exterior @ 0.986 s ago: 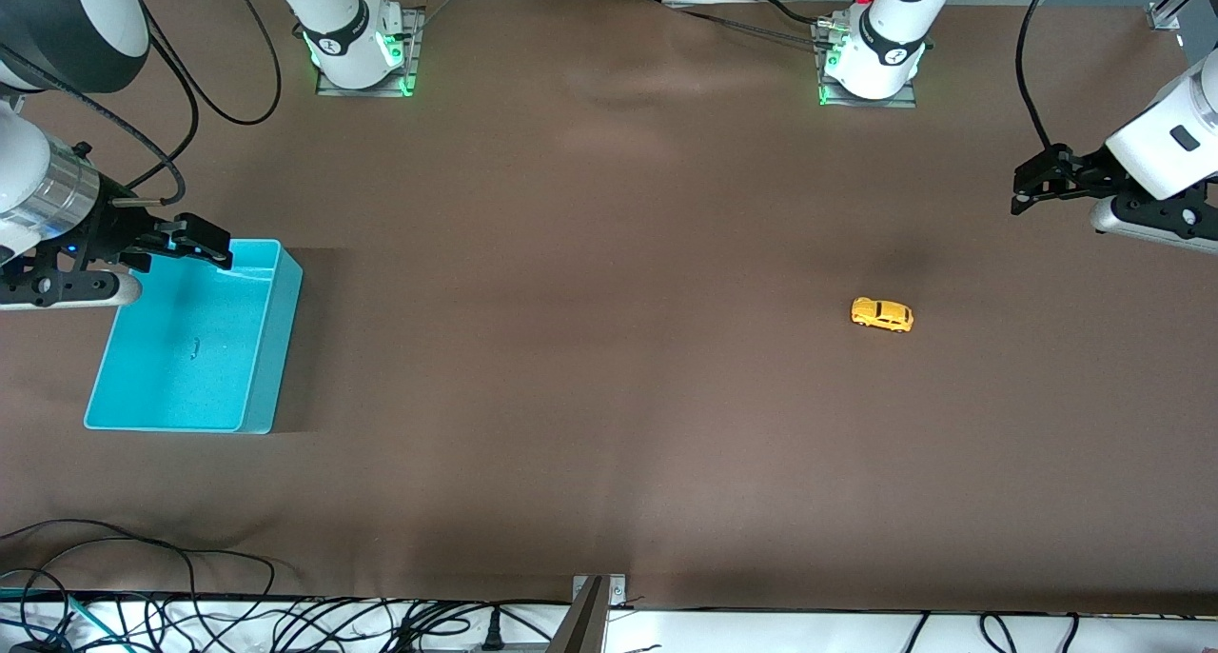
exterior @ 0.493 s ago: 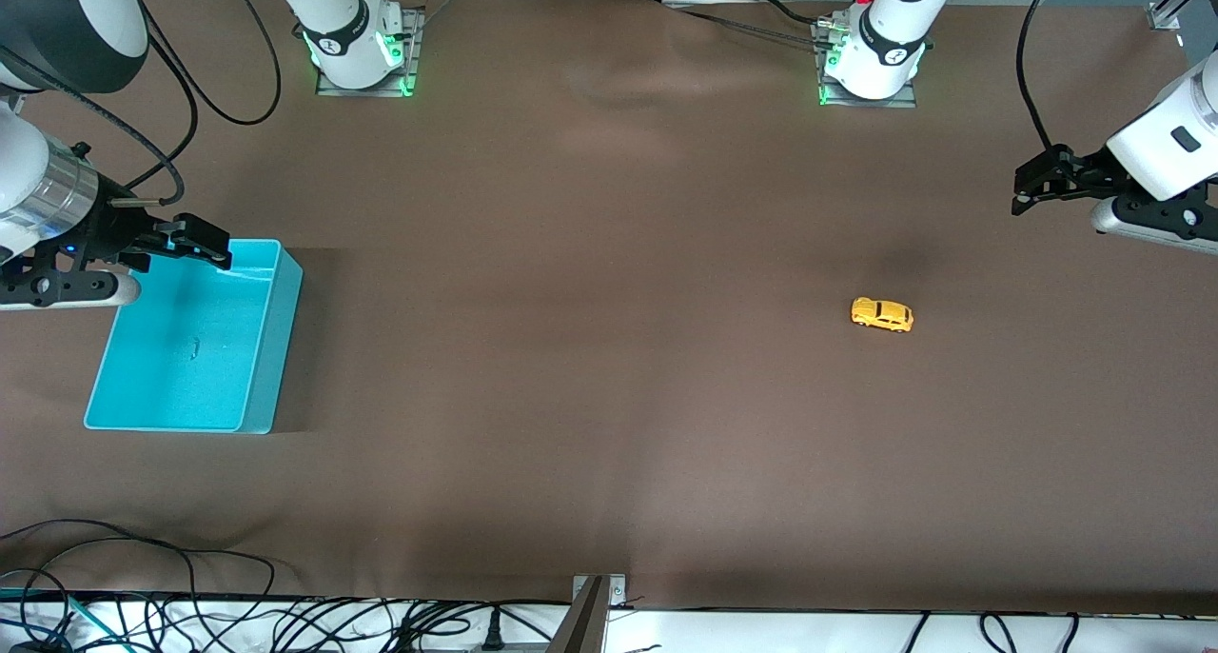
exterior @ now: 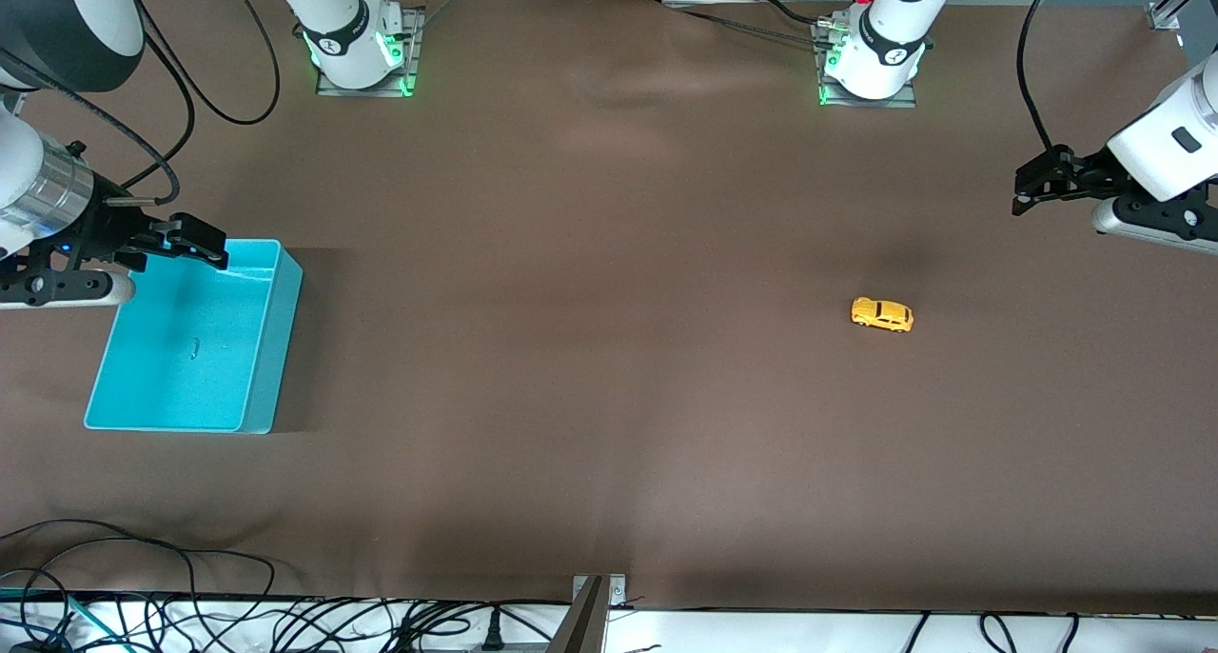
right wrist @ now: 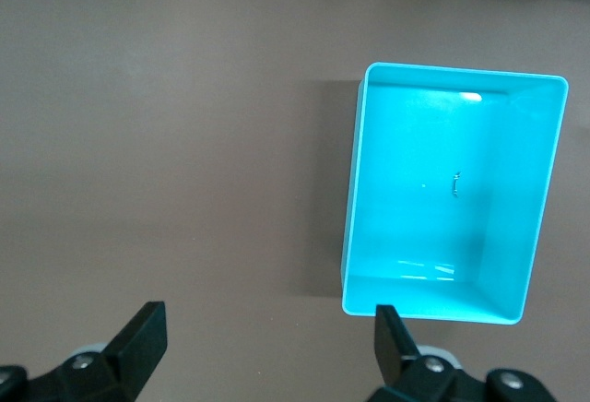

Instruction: Wind up and store yellow beetle car

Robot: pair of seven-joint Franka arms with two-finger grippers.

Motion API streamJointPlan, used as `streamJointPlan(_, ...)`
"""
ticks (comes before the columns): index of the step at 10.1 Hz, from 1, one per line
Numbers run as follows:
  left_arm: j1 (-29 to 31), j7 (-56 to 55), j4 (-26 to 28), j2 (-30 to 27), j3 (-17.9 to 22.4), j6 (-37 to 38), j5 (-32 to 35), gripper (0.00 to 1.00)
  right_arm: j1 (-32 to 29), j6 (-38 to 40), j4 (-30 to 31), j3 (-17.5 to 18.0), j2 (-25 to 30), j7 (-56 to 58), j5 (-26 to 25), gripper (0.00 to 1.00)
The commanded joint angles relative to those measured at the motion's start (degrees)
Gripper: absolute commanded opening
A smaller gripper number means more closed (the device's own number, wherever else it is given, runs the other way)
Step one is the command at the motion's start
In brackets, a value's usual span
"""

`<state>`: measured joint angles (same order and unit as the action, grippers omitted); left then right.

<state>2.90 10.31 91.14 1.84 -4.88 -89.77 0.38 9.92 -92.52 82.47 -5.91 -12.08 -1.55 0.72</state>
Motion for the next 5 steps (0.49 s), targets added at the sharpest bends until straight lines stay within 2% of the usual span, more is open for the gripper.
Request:
streamJointPlan(1,0.44,0.58,-1.75,0.71,-0.3,1.18,-0.73,1.0,-0.34,-0.03,0.41,0.11,0.57,0.76,-0.11,1.0)
streamJointPlan(5,0.35,0.58,-1.75,0.71,-0.39,1.18,-0.82,1.0,0.01,-0.38,0.41,0.28,0.39,0.58,-0.02,1.0)
